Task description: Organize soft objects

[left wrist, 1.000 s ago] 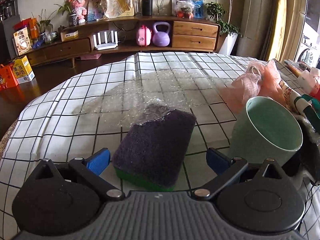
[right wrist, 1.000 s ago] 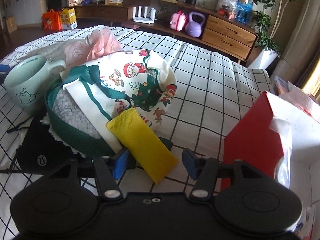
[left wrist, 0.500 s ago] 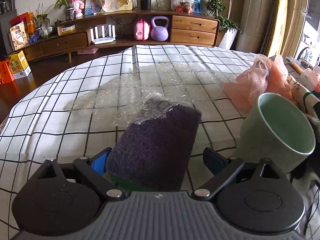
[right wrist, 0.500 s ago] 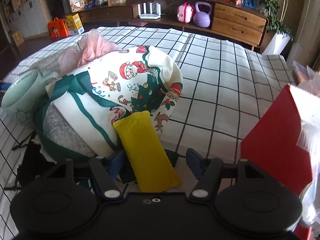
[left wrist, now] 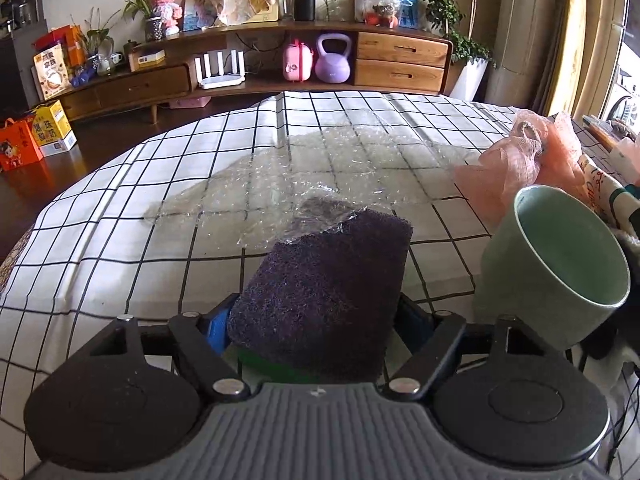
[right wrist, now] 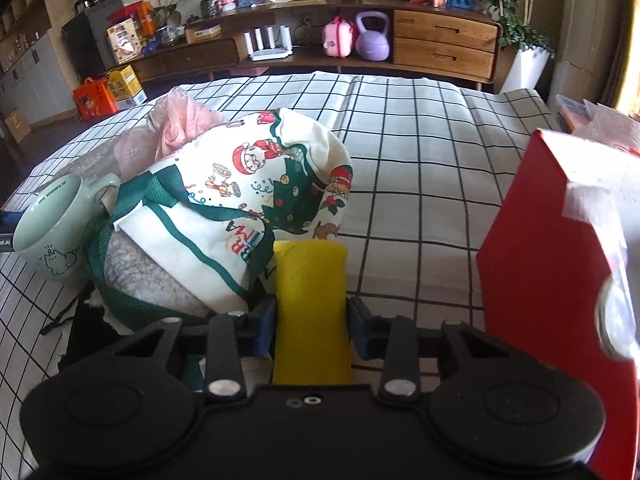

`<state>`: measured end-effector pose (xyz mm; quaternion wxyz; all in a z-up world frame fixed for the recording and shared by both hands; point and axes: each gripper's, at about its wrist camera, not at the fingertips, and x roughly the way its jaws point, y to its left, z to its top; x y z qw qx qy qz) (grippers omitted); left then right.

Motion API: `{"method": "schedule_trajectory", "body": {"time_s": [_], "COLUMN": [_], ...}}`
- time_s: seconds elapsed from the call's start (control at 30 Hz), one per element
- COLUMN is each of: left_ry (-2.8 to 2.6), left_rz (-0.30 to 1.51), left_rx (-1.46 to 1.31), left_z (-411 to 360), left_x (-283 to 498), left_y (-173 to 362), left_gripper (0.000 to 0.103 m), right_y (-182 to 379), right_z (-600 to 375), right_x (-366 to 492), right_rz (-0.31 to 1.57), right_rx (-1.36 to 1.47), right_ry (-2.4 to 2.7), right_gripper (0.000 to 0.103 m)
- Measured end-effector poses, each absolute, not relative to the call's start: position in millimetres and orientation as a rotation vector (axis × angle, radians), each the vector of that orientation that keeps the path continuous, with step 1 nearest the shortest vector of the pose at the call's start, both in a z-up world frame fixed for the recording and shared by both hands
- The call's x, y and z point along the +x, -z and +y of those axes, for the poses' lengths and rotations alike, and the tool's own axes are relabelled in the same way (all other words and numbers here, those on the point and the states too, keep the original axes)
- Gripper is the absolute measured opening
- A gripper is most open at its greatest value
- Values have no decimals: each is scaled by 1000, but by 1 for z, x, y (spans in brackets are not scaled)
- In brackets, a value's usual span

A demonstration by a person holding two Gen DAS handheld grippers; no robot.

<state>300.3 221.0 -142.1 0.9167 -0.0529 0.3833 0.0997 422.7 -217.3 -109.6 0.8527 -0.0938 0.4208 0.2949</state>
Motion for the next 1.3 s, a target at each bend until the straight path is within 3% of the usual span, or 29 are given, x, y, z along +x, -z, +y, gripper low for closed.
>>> {"method": "schedule_trajectory", "body": {"time_s": [0.77, 1.3], "left_ry": [-164, -171], "left_rz": [776, 790], "left_rx": [-303, -261], "left_z": [188, 162], "left_x": [209, 178], "left_y": [100, 112], "left_gripper": [79, 79], "right_y": [70, 105], "right_z": [-258, -266], "right_x": [324, 291], "right_rz": [861, 900], "right_rx": [-66, -140], "right_ry": [-587, -562], "right_gripper": [37, 38]}}
